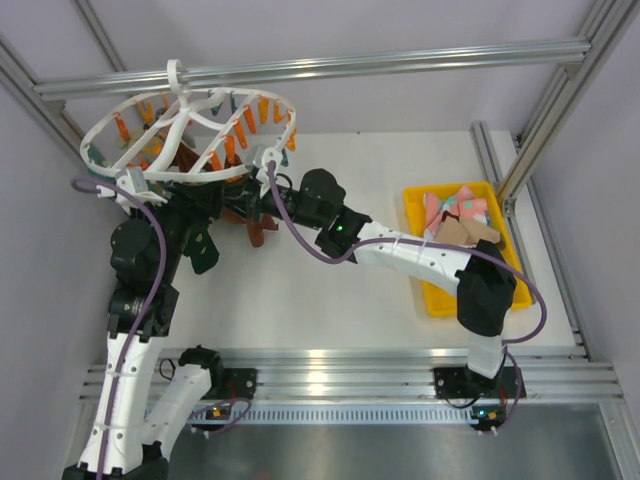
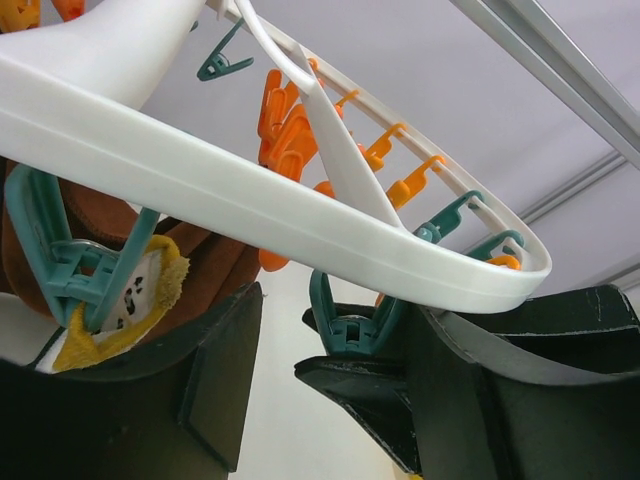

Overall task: Clip the socks to the hanger
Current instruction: Open the clamp at the hanger.

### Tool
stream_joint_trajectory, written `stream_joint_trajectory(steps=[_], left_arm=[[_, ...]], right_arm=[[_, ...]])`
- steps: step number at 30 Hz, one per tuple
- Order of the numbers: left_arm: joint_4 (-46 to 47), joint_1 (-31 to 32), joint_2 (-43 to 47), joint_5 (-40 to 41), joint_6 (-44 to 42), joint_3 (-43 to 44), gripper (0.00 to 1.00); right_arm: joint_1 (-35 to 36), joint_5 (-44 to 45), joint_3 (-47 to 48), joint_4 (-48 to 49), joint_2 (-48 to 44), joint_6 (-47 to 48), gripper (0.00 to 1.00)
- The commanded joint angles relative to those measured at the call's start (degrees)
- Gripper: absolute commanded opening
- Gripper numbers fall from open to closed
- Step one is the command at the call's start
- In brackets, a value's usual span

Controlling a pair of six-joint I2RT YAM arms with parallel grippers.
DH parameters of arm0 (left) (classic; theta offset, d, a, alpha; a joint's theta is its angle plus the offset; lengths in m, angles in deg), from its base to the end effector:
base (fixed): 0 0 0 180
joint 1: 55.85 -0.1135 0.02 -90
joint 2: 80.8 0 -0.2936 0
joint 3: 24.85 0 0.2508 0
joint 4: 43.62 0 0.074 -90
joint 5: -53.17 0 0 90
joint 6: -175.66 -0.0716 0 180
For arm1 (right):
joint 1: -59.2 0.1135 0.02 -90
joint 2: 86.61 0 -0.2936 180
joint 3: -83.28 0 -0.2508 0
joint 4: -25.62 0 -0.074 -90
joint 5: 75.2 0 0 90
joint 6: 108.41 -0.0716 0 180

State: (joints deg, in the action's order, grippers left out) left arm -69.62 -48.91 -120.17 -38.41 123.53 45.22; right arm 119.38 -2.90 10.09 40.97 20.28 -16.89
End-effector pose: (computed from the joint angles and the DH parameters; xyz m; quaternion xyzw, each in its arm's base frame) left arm 0.1524 -0.0205 0.4397 -0.1709 0.6556 -0.2889 0.6764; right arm 0.2264 0.4388 0.4315 -0.4125 0.4521 0.4661 0.6389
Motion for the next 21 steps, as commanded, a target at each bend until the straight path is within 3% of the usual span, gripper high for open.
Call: stream_joint_trajectory(steps=[1,4,10,12,13,14,15,17,21], left_arm=[[11.37,-0.26,0.35,3.69,0.98,0.46,0.61],[11.64,-0.35,0.18,3.17,1.68,0.37,0.51],[11.55,-0.35,0.09,2.2,2.74,0.81,0.1],[11.2,-0.26,0.18,2.02,2.74,0.55,0.0],[10.67,-0.26,0.18,2.02,2.83,0.55,0.0],[10.58,-0.35,0.09,2.02,2.83,0.46,0.0],[10.41,-0.35,0.18,2.02,2.91,0.29,0.0],[10.32,-0.35,-0.09,1.85,3.0,0.29,0.0],[10.23,-0.35,-0.7,1.85,3.35,0.29,0.0]], right_arm=[[2.04,-11.4,-1.47,0.17,-3.62,-0.46,0.0],[2.04,-11.49,-1.74,0.17,-3.79,-0.38,0.0],[1.96,-11.14,-2.27,-0.88,-3.88,0.15,0.0],[1.96,-10.35,-2.09,-2.38,-4.06,0.24,0.12],[1.87,-10.26,-2.18,-3.51,-4.49,0.67,0.2],[1.69,-10.17,-2.96,-3.7,-4.93,0.85,0.35],[1.52,-9.65,-3.75,-3.79,-5.46,1.29,0.41],[1.25,-9.12,-6.2,-4.4,-7.21,1.82,0.5],[0.29,-8.76,-11.13,-5.63,-10.73,2.78,0.57]])
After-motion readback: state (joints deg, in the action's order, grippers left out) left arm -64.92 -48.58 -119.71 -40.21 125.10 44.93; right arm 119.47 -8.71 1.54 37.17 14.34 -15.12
